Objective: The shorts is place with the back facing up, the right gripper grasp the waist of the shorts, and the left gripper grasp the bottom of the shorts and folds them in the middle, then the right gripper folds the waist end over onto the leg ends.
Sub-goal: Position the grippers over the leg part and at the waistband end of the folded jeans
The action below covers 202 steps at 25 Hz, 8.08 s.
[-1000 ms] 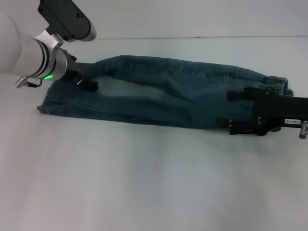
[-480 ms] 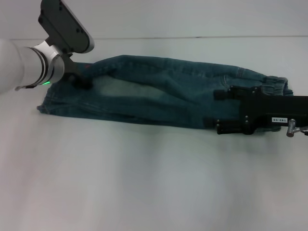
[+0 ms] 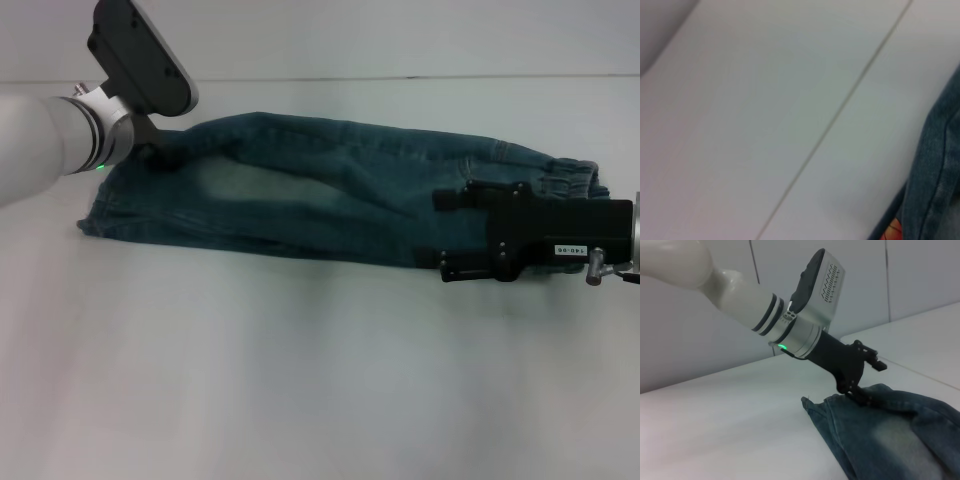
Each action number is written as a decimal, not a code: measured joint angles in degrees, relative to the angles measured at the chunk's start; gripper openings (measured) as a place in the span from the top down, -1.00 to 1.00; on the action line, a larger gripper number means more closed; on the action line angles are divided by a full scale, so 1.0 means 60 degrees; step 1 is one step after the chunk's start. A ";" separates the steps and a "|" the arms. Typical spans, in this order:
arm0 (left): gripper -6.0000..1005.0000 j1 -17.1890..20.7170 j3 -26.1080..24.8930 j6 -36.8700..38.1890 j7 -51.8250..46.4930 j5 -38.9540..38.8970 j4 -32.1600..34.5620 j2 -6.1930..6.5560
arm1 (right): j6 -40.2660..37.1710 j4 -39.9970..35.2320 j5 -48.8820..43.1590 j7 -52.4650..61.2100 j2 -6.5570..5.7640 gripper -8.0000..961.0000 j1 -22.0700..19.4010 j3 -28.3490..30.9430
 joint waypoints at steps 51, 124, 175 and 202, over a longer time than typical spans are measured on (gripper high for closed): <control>-0.64 -0.0769 -0.0844 -0.2135 0.1155 -0.0051 -0.0805 -0.0353 | -0.0141 -0.0020 -0.0030 -0.0045 -0.0034 -0.91 -0.0084 -0.0033; 0.66 0.1375 0.0530 0.5778 0.0214 -0.0014 0.3985 -0.0106 | -0.0441 -0.0240 -0.0074 0.0083 -0.0059 -0.91 -0.0325 -0.0027; 0.20 0.0992 0.0924 0.6444 -0.0175 0.0016 0.3745 0.0010 | -0.0538 -0.0203 -0.0074 -0.0026 -0.0044 -0.91 -0.0289 -0.0108; -0.03 0.0384 0.1482 0.6045 -0.0301 0.0005 0.2819 0.0174 | -0.0469 -0.0155 -0.0074 -0.0049 -0.0044 -0.91 -0.0250 -0.0150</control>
